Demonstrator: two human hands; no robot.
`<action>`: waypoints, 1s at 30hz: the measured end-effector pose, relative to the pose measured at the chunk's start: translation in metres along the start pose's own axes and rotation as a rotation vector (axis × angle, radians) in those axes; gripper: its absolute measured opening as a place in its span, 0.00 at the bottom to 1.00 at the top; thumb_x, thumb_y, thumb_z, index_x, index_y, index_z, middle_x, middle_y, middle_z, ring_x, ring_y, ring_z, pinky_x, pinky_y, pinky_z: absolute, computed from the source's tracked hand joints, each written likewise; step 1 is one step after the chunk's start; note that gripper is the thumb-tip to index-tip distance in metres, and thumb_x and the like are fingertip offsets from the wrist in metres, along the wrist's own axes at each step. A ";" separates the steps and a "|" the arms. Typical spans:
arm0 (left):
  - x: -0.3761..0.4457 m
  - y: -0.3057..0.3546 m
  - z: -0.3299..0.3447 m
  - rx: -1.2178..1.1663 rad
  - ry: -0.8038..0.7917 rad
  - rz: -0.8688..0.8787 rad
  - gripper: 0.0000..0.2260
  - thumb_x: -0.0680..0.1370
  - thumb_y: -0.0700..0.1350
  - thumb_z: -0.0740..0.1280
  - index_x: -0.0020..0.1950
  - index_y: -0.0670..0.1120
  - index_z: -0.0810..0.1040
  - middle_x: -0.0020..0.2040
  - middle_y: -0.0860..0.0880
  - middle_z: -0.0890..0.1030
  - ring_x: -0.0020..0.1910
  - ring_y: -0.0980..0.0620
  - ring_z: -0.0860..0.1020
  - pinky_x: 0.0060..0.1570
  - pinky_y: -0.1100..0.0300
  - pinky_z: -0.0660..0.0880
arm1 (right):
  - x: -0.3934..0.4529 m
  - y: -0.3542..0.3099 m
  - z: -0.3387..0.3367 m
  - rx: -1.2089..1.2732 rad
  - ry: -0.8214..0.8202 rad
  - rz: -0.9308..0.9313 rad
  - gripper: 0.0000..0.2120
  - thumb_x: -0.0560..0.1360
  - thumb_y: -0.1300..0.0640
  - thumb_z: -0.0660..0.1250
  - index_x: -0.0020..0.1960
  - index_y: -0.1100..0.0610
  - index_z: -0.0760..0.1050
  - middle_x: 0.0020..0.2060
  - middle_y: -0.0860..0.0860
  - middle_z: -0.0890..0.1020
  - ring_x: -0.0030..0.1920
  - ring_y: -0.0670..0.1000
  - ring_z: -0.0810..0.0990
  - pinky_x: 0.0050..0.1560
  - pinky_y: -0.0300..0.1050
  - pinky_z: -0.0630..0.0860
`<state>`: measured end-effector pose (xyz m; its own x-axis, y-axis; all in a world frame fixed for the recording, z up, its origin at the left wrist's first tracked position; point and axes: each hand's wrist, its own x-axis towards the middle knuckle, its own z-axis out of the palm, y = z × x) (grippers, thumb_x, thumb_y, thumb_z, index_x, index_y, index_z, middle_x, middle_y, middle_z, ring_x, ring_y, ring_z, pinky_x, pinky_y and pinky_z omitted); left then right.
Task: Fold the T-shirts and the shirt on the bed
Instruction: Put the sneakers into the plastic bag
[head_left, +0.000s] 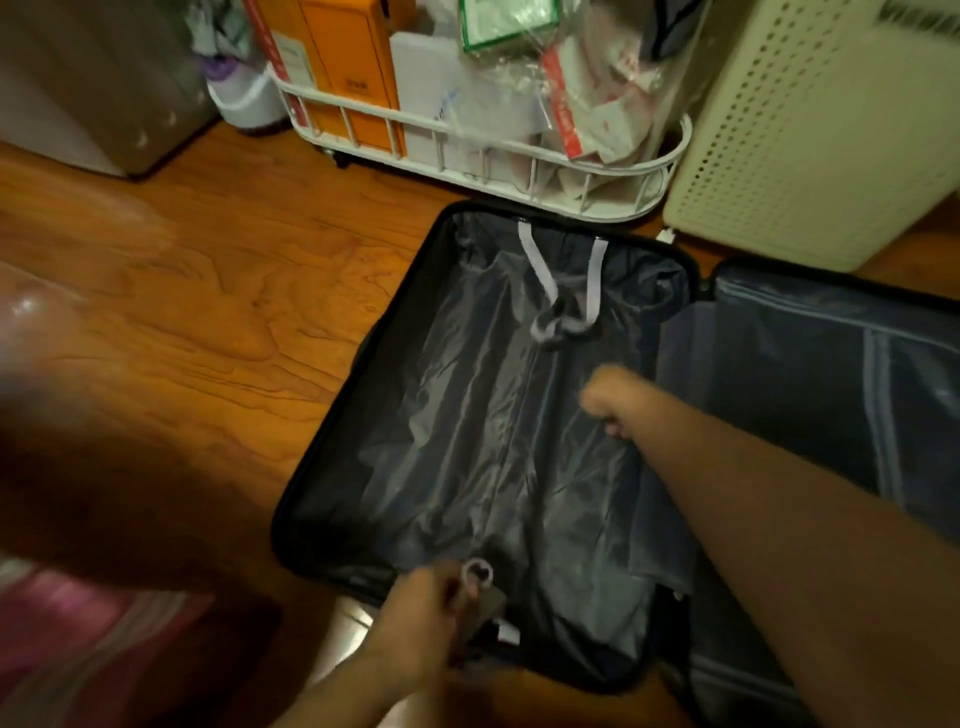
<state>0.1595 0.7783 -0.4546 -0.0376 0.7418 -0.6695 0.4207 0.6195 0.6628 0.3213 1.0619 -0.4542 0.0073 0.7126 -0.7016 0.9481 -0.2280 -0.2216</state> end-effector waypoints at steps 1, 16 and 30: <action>0.001 0.002 0.002 0.020 0.146 -0.007 0.08 0.79 0.55 0.69 0.53 0.54 0.82 0.43 0.53 0.84 0.50 0.50 0.84 0.49 0.56 0.78 | -0.022 0.010 0.014 -0.215 -0.038 -0.085 0.12 0.81 0.58 0.62 0.61 0.62 0.76 0.48 0.56 0.75 0.40 0.54 0.75 0.43 0.47 0.75; -0.482 0.006 -0.141 -0.282 0.907 -0.038 0.08 0.82 0.37 0.64 0.52 0.45 0.81 0.46 0.47 0.85 0.40 0.53 0.81 0.43 0.60 0.75 | -0.494 -0.217 0.059 0.092 -0.140 -1.015 0.10 0.81 0.63 0.62 0.43 0.63 0.79 0.39 0.59 0.83 0.32 0.52 0.76 0.30 0.39 0.71; -0.938 -0.296 0.172 -0.950 1.775 -0.804 0.06 0.80 0.42 0.65 0.47 0.51 0.80 0.43 0.49 0.83 0.42 0.45 0.81 0.45 0.50 0.79 | -1.012 -0.150 0.490 -0.729 -0.960 -1.661 0.08 0.81 0.59 0.66 0.46 0.61 0.80 0.40 0.59 0.84 0.37 0.53 0.80 0.40 0.48 0.76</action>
<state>0.2264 -0.1445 -0.0803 -0.7391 -0.6225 -0.2573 -0.5447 0.3276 0.7720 0.0160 0.0493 -0.0431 -0.7171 -0.6446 -0.2650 -0.2043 0.5580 -0.8043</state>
